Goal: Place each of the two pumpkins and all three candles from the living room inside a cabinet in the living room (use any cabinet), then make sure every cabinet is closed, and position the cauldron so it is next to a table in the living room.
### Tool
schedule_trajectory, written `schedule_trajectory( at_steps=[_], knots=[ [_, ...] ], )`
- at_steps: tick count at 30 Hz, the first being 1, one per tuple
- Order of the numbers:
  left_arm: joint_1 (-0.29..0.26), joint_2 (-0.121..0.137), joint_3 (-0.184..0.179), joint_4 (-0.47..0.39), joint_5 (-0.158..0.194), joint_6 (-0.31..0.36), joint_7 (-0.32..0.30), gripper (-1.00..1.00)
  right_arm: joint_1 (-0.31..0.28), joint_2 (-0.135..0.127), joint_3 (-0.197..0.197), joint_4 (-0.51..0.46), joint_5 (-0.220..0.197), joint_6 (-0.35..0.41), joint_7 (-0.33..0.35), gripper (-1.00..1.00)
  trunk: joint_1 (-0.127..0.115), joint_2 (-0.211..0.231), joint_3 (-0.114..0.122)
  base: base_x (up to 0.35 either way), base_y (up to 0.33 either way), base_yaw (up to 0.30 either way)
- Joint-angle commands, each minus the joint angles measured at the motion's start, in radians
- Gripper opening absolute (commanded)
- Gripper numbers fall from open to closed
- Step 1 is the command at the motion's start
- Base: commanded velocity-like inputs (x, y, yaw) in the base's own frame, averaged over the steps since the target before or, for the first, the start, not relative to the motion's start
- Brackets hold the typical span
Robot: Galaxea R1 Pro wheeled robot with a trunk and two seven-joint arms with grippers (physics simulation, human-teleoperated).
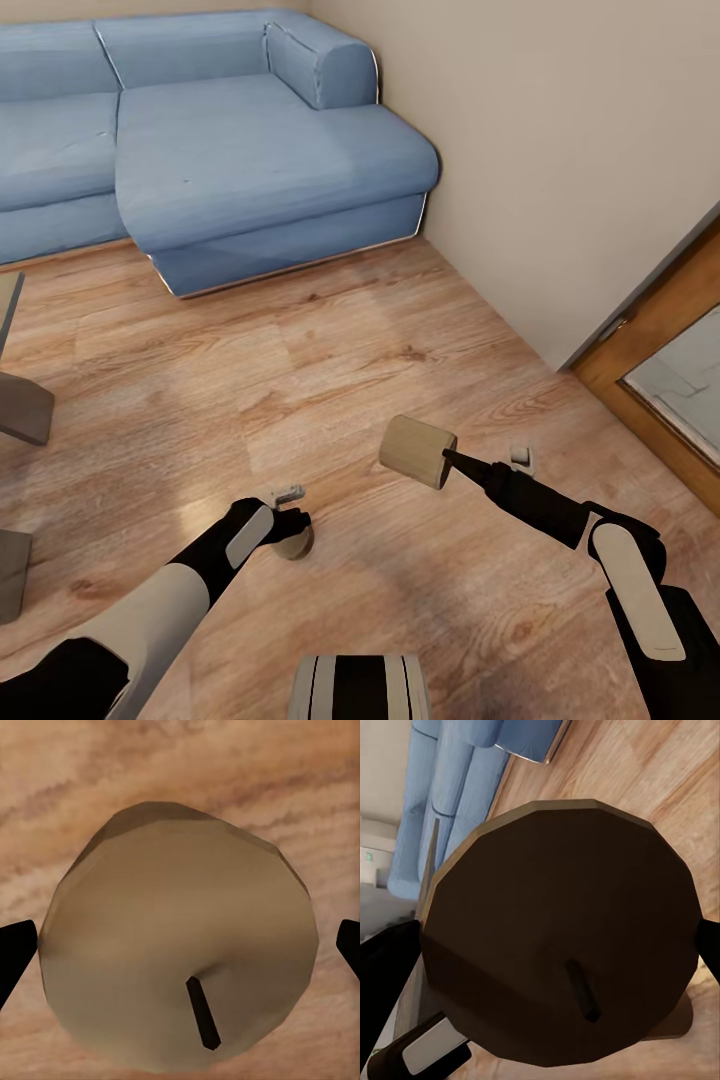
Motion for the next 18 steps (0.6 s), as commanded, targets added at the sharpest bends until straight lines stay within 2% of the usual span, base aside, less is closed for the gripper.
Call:
schedule_trajectory(
  at_steps=[1,13,18],
  knots=[
    [0.0,0.001,-0.006,-0.002,0.011,0.001,0.009,1.0,-0.001,0.0,-0.002,0.0,0.001,0.005,0.005,-1.0,0.0,0.0,-0.004,0.0,0.0,0.0],
    [0.0,0.001,-0.006,-0.001,0.012,0.0,0.009,1.0,-0.001,0.0,-0.001,0.0,0.001,0.006,0.005,-1.0,0.001,-0.001,-0.008,0.0,0.0,0.0],
    [0.0,0.001,-0.006,-0.002,0.012,0.0,0.009,1.0,-0.001,0.0,-0.002,0.0,0.001,0.006,0.005,-1.0,0.003,-0.002,-0.024,0.0,0.0,0.0]
  ],
)
